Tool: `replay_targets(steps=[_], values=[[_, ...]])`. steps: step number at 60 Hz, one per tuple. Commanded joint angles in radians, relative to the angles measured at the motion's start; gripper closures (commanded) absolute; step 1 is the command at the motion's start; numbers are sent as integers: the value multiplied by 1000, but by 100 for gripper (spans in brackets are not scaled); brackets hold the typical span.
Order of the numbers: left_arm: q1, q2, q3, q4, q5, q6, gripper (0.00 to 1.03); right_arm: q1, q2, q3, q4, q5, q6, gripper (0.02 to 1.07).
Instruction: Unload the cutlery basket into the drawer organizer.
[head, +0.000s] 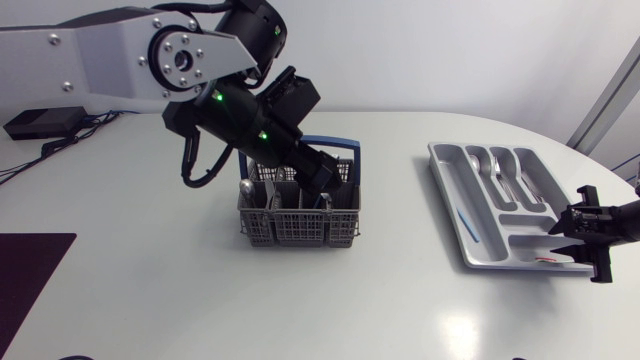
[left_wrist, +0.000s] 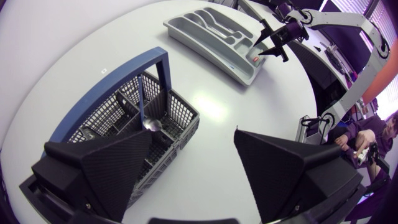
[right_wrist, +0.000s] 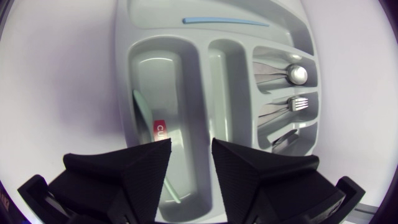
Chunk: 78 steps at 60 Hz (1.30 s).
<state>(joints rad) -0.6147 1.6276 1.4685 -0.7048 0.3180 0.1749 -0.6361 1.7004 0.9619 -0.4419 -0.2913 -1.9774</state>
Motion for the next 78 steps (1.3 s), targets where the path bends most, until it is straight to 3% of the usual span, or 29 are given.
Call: replay_targets(steps=[1, 13, 28, 40, 54, 78], values=[[15, -3, -25, -1, 23, -35, 11, 7, -77, -22, -24, -23, 26, 36], [40, 20, -22, -35, 44, -98, 11, 75, -232, -75, -119, -35, 233, 35], [50, 109, 15, -35, 53, -161, 12, 223, -456, -190, -138, -58, 563, 35], [72, 190, 52, -33, 50, -201, 27, 377, -634, -262, -152, -74, 773, 35], [73, 264, 110, -25, 7, -249, 44, 510, -775, -333, -166, -74, 901, 35], [59, 311, 127, 47, -36, -304, 54, 579, -798, -390, -141, -72, 962, 35]])
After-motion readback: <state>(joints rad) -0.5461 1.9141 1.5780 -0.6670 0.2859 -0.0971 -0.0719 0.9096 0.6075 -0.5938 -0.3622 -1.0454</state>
